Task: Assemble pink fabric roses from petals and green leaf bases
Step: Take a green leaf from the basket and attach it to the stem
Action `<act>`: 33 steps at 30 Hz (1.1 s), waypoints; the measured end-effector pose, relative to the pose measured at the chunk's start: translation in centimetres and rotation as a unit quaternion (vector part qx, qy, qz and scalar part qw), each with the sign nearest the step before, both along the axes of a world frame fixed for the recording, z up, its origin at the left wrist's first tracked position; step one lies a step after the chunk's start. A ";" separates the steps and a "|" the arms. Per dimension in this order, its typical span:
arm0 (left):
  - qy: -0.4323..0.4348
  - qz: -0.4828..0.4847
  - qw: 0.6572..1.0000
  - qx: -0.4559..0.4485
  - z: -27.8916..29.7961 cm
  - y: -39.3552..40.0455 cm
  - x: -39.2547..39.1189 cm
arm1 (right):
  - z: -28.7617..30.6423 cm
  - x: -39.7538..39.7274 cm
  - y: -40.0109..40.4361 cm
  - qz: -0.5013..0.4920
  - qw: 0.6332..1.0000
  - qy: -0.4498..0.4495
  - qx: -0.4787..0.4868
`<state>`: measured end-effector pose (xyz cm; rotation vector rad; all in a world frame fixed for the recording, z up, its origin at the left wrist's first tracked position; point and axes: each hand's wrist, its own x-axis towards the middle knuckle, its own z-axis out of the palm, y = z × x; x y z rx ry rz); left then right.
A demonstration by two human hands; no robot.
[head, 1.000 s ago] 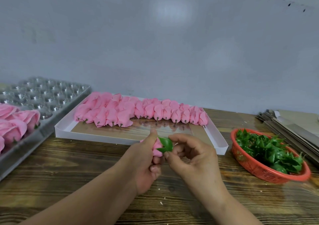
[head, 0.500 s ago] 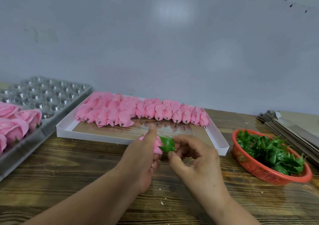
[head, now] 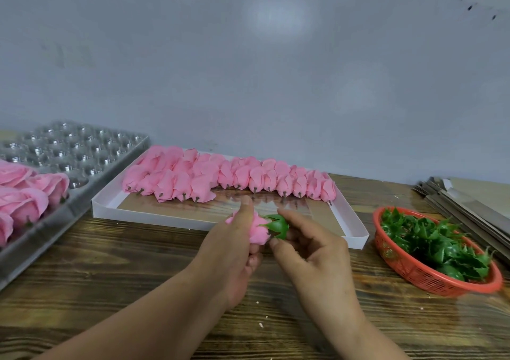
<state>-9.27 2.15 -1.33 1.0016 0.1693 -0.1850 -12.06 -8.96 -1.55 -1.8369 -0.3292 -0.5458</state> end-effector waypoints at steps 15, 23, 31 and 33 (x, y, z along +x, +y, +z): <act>-0.041 0.068 0.994 0.077 0.3 -0.1 -0.8 | -1.1 -0.4 1.2 -0.014 0.993 -0.055 -0.106; 0.021 0.069 0.994 0.084 0.0 -0.4 -0.8 | -1.3 -0.7 1.9 -0.106 0.947 -0.163 -0.256; 0.068 0.056 0.995 0.051 -0.2 -0.5 -0.7 | -1.3 -0.4 1.6 -0.081 0.970 -0.081 -0.214; 0.077 0.059 0.994 0.052 -0.4 -0.6 -0.7 | -1.3 -0.5 1.7 -0.063 0.974 -0.069 -0.206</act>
